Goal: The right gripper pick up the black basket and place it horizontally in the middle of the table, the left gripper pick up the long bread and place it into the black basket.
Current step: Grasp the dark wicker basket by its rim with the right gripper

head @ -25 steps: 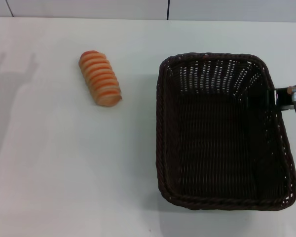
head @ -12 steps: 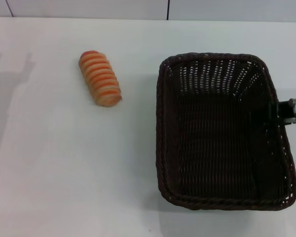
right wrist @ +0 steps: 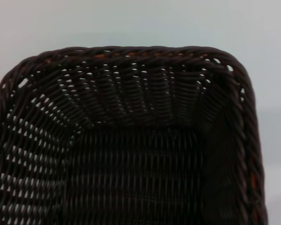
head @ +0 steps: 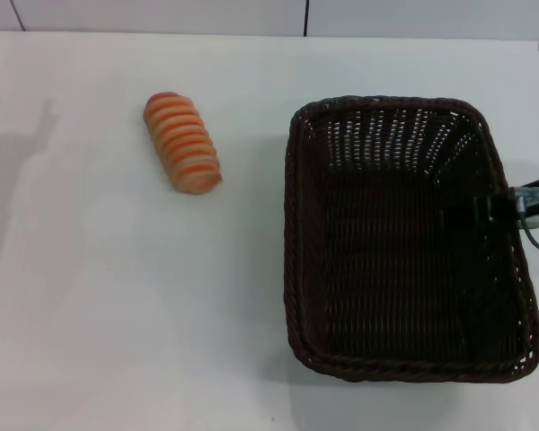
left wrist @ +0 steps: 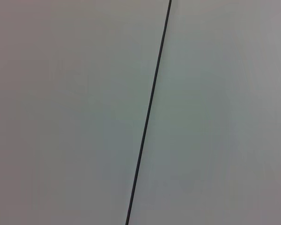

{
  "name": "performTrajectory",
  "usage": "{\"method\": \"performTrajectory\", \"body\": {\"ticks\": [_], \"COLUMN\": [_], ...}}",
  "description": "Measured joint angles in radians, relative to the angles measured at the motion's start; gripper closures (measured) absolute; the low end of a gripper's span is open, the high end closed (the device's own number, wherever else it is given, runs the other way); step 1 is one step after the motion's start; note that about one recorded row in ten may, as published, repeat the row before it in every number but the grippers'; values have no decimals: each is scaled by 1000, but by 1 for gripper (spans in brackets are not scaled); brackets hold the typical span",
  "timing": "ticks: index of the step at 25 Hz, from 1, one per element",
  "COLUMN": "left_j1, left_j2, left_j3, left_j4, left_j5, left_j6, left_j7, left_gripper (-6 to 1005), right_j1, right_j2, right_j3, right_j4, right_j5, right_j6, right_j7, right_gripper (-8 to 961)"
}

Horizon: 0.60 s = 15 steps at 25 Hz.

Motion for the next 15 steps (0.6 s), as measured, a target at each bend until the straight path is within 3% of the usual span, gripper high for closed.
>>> {"method": "performTrajectory", "body": {"ticks": [7, 15], "left_j1": [8, 17], "left_j2": [0, 0], "left_j3": [-1, -24], "left_j4": [-5, -7], "left_j5": [-1, 4], "left_j6": [23, 40], "left_j7": [-1, -10], "left_gripper": [140, 140], "right_j1": [7, 3], "right_j2": [-3, -3], "right_j3": [-6, -3], "right_j4": [2, 1], "right_j5": [34, 47], "right_j6": [-8, -16], "right_j7": [-8, -21], "right_gripper": [264, 546]}}
